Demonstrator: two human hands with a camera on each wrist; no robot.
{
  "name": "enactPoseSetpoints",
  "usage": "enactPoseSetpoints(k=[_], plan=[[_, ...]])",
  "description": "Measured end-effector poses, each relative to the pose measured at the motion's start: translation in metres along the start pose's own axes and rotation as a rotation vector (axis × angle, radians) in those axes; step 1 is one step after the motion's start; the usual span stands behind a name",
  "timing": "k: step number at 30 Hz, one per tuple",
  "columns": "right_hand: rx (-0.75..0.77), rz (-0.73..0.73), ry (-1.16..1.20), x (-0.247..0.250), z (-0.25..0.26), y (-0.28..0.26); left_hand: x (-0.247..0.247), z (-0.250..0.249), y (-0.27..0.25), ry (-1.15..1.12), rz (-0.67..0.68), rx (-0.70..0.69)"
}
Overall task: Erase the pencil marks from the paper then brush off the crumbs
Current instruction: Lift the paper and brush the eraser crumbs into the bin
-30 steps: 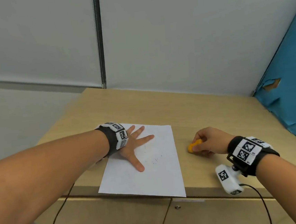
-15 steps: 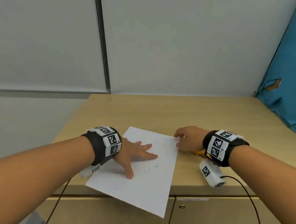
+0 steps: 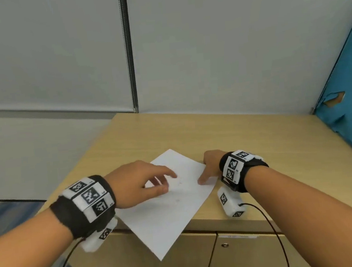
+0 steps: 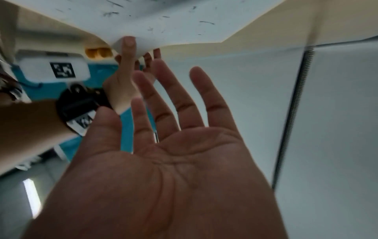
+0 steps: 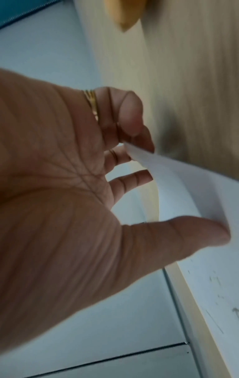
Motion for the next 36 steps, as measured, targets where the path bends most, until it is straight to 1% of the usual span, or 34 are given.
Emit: enactPoseSetpoints(k=[2, 6, 7, 9, 12, 14, 17, 20, 23, 27, 30, 33, 36], plan=[[-0.015, -0.018, 0.037, 0.0, -0.006, -0.006, 0.007, 0.013, -0.024, -0.094, -0.105, 0.105], [-0.041, -0.126, 0.188, 0.0, -0.019, -0.019, -0.003, 0.039, -0.084, -0.285, -0.182, 0.367], [-0.048, -0.128, 0.234, -0.003, -0.023, -0.022, -0.006, 0.043, -0.099, -0.35, -0.216, 0.428], [-0.076, -0.093, 0.358, -0.011, -0.03, -0.03, -0.014, 0.055, -0.129, -0.464, -0.295, 0.558], [-0.118, -0.026, 0.566, -0.022, -0.04, -0.044, -0.041, 0.064, -0.159, -0.597, -0.284, 0.74], [-0.118, -0.006, 0.645, -0.025, -0.044, -0.051, -0.054, 0.064, -0.167, -0.651, -0.294, 0.828], [-0.131, 0.034, 0.733, -0.035, -0.05, -0.066, -0.061, 0.065, -0.164, -0.737, -0.35, 0.852], [-0.126, 0.06, 0.874, -0.044, -0.05, -0.083, -0.063, 0.07, -0.162, -0.945, -0.46, 0.902], [-0.097, 0.101, 0.979, -0.052, -0.046, -0.1, -0.064, 0.066, -0.157, -1.093, -0.526, 0.886], [-0.081, 0.137, 1.093, -0.06, -0.039, -0.115, -0.067, 0.077, -0.161, -1.121, -0.608, 0.881], [-0.102, 0.175, 1.243, -0.065, -0.027, -0.123, -0.067, 0.09, -0.174, -1.148, -0.646, 0.875], [-0.115, 0.253, 1.402, -0.073, -0.002, -0.129, -0.059, 0.094, -0.194, -1.191, -0.627, 0.804], [-0.085, 0.34, 1.523, -0.084, 0.036, -0.133, -0.047, 0.099, -0.228, -1.149, -0.608, 0.777]])
Point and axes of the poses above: each hand's wrist, its own y-axis towards the middle knuckle, its own x-axis out of the back of the hand, z = x × y, the point moved 9 cm from there along y, towards the middle knuckle, and after that the axes turned 10 degrees about -z, right-handed, at the moved point
